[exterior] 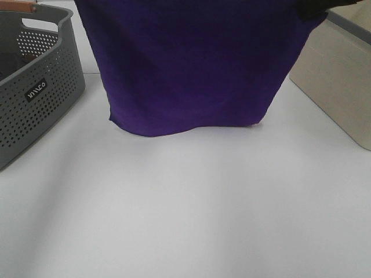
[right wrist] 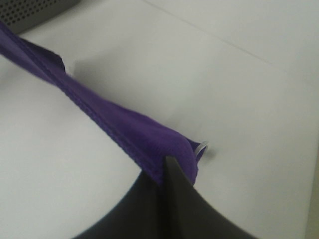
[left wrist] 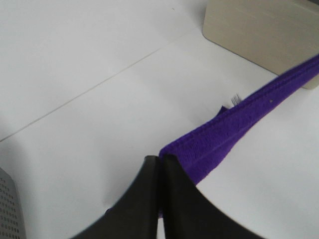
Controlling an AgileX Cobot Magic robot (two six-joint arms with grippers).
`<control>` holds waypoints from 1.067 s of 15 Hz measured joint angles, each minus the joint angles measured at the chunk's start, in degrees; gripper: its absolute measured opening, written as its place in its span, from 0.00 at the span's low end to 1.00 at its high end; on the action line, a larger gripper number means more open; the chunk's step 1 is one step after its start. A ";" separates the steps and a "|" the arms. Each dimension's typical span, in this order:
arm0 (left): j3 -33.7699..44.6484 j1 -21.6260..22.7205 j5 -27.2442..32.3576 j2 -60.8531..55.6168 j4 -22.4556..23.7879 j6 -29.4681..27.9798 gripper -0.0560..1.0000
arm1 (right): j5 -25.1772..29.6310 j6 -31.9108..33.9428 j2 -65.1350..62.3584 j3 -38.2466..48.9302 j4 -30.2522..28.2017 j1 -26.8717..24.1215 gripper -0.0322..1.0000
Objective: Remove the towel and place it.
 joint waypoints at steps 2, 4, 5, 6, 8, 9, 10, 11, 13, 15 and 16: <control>3.90 0.00 -3.32 -4.58 -0.46 0.74 0.05 | 2.52 0.00 -0.06 -0.17 -0.23 0.06 0.03; 4.47 0.00 -4.35 -5.33 -0.23 0.86 0.05 | 0.74 0.00 -0.17 -0.46 0.00 0.06 0.03; 4.47 0.00 -5.50 -4.58 -0.11 0.92 0.05 | -2.41 0.00 -0.17 -0.46 0.17 0.06 0.03; 4.64 0.00 -7.33 -3.32 -0.11 0.92 0.05 | -5.39 0.00 -0.11 -0.46 0.57 0.06 0.03; 4.01 0.11 -11.06 0.52 -0.17 1.03 0.05 | -10.89 -0.29 1.38 -0.52 1.72 0.17 0.03; 2.06 0.80 -11.46 2.81 -0.69 1.03 0.05 | -13.52 -0.52 3.21 -1.20 2.06 0.17 0.03; -1.20 1.95 -11.52 5.84 -1.78 1.15 0.05 | -16.04 -0.69 5.73 -3.21 2.23 0.29 0.03; -4.98 3.32 -11.46 8.94 -3.21 1.66 0.05 | -17.82 -1.03 8.48 -6.36 2.35 0.40 0.03; -14.78 5.16 -10.89 16.44 -4.58 4.87 0.05 | -19.14 -1.55 15.76 -15.58 2.35 0.80 0.03; -28.99 5.90 -7.16 25.04 -4.41 6.13 0.05 | -17.02 -2.01 24.29 -30.14 1.09 -0.11 0.03; -33.17 5.96 -5.33 27.27 -4.41 5.84 0.05 | -14.78 -2.01 26.30 -34.49 0.74 -0.86 0.03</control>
